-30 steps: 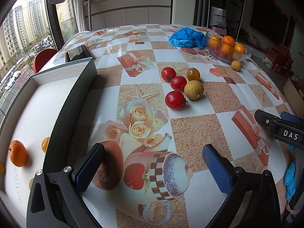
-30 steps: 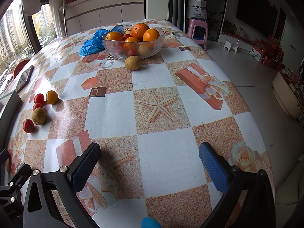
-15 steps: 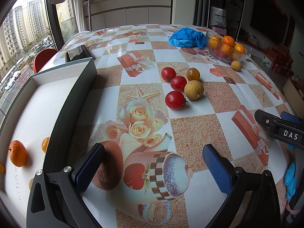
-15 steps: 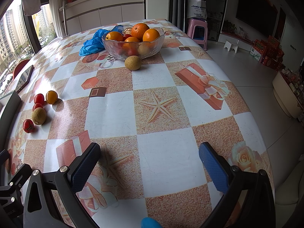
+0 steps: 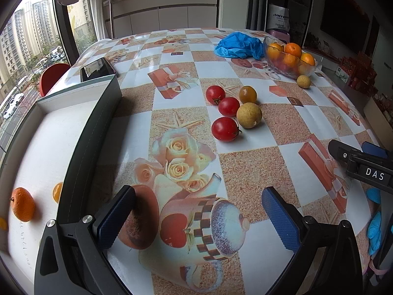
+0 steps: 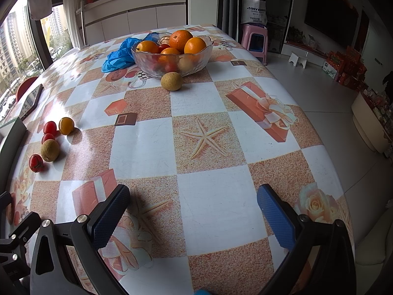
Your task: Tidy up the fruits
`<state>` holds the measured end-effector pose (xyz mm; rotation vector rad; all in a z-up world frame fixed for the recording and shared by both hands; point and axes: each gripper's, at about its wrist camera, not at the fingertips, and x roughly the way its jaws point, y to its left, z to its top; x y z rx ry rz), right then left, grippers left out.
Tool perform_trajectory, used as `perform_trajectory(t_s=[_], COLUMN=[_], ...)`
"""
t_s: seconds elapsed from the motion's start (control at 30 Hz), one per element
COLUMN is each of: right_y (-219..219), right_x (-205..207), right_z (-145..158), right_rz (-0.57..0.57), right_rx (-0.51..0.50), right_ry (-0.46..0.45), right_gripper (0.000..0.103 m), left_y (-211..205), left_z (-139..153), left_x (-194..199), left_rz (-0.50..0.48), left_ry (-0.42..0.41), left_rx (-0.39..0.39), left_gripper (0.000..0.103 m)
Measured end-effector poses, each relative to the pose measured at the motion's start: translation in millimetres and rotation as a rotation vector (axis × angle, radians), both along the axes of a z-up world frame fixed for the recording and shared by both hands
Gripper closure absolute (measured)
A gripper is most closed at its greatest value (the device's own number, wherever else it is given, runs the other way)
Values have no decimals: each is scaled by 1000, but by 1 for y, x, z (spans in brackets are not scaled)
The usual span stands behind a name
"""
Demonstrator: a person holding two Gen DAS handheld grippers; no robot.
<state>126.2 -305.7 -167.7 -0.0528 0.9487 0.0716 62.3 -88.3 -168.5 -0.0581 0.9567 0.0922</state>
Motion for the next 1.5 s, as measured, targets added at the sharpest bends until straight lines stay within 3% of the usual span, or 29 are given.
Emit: perform_trajectory(t_s=[0.23,0.4,0.53,0.63,0.7,0.73,0.8,0.83,0.97,1.27,1.5], right_y=[6,19,37,46,47,48,48,45,34,37,102], right_x=[40,83,109,118,120,121,119,117,103,47,3], right_z=[4,4,4,6,7,8,11,12,16,26,43], right_rz=[29,44,87,114,112,115,135,139,153,249,404], right_rx=[17,37,26,32,36,39,54,77,162,251,302], right_ry=[87,51,19,-3,-17,-24,-32,-28,-21,38,69], right_gripper=[0,0,6,19,26,35,67,72,72,72,72], left_y=[-10,-13,-8,-5,-4,-3,-2,-2,-1,13,51], left_z=[13,9,4,5,6,6,7,7,10,27,65], left_x=[33,55,59,62,64,65,65,65,63,36,-14], left_rz=[-30,-27,-14,-15,-19,-20,-11,-9,-26,-20,43], left_ry=[-8,11,13,6,1,0,-12,-16,-30,-72,-176], left_rx=[-44,-53,-65,-67,-55,-54,-47,-39,-48,-165,-195], left_gripper=[0,0,0,3,12,13,27,31,78,79,79])
